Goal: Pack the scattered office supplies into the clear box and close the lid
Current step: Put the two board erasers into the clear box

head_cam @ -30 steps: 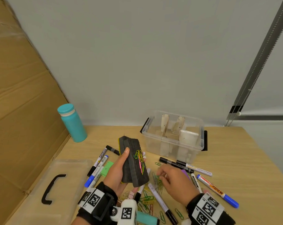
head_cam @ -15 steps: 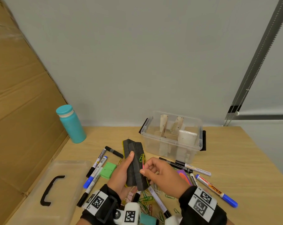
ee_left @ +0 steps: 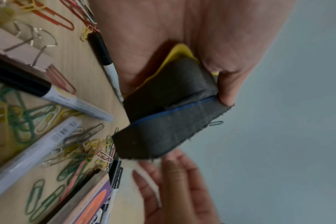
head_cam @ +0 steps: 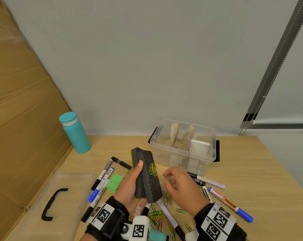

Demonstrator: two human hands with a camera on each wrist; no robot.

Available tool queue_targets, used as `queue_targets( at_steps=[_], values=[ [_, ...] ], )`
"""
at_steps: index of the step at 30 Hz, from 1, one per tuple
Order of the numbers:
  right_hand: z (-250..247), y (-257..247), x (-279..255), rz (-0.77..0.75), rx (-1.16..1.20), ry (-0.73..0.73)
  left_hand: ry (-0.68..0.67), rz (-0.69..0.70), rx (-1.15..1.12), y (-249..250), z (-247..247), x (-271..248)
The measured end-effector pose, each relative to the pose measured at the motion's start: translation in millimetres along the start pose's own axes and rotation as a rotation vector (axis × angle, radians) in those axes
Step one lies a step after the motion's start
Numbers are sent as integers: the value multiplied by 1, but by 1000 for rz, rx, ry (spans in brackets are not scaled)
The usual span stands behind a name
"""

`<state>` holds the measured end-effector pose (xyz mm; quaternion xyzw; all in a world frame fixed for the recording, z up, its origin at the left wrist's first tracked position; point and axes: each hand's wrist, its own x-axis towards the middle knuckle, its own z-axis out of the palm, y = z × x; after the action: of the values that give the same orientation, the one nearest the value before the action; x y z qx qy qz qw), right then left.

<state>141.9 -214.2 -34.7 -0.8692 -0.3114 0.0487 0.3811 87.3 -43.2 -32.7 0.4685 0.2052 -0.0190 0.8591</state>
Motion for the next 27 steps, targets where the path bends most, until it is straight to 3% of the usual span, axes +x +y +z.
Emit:
queue_targets(
  at_steps=[4,10,13,18,20,24,27],
  values=[
    [1,-15,9,-16,245,34,-16,-60,9,-2,8,-5],
    [3,-12,8,26,282,-70,3,-59,26,0,3,-7],
    [5,-4,2,66,185,-111,1,-32,-6,1,-2,-8],
    [8,21,-6,141,-231,-250,-28,-20,-95,5,-4,-11],
    [7,21,-8,138,-307,-231,-25,-28,-99,5,-3,-12],
    [0,0,-4,-38,-75,-3,-14,-43,7,0,-1,-9],
    [1,-23,0,-39,186,6,-24,-53,24,-5,5,-8]
  ],
)
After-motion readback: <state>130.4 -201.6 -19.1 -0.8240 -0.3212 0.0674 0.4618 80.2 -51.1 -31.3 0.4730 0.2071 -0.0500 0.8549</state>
